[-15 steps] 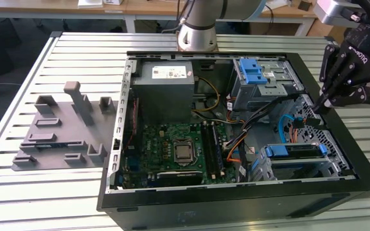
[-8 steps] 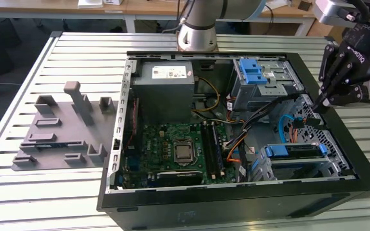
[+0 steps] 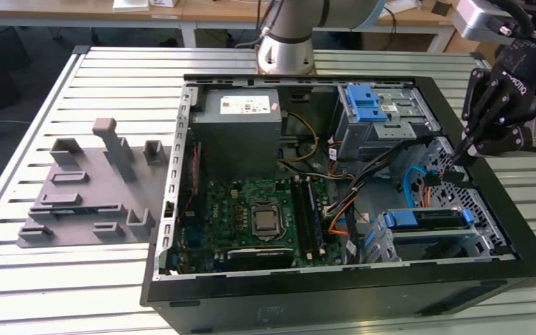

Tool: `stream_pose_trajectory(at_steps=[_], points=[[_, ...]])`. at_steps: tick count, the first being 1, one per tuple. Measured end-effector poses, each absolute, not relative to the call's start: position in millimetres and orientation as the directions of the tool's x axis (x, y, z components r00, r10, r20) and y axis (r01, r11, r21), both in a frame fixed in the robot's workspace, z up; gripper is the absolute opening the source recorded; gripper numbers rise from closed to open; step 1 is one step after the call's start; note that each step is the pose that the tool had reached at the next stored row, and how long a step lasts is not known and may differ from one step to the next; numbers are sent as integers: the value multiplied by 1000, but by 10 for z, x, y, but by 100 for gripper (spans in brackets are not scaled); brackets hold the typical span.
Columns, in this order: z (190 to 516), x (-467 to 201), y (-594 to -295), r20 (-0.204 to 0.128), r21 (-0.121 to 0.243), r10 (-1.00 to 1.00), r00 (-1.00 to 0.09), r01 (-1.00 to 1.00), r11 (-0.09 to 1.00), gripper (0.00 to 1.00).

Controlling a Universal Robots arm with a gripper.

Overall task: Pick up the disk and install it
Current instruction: 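Insert the first disk wire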

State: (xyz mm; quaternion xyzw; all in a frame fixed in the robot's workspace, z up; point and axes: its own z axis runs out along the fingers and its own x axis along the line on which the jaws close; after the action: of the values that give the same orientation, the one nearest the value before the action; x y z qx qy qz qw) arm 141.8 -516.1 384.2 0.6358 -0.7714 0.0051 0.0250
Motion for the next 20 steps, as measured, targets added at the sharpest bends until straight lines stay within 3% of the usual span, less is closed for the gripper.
stream_pose_trajectory(at_steps=[2,5,9,17,19,20], points=[[3825,1424,-5156,49,23,-980,-193,-981,194,11],[3805,1432,-5145,62,21,-978,-200,-979,202,24],[3780,1442,-5131,80,17,-973,-215,-976,217,24],[3726,1457,-5115,84,16,-969,-230,-972,232,24],[3714,1457,-5116,89,14,-969,-231,-972,233,25],[3703,1457,-5116,91,14,-969,-231,-972,233,31]])
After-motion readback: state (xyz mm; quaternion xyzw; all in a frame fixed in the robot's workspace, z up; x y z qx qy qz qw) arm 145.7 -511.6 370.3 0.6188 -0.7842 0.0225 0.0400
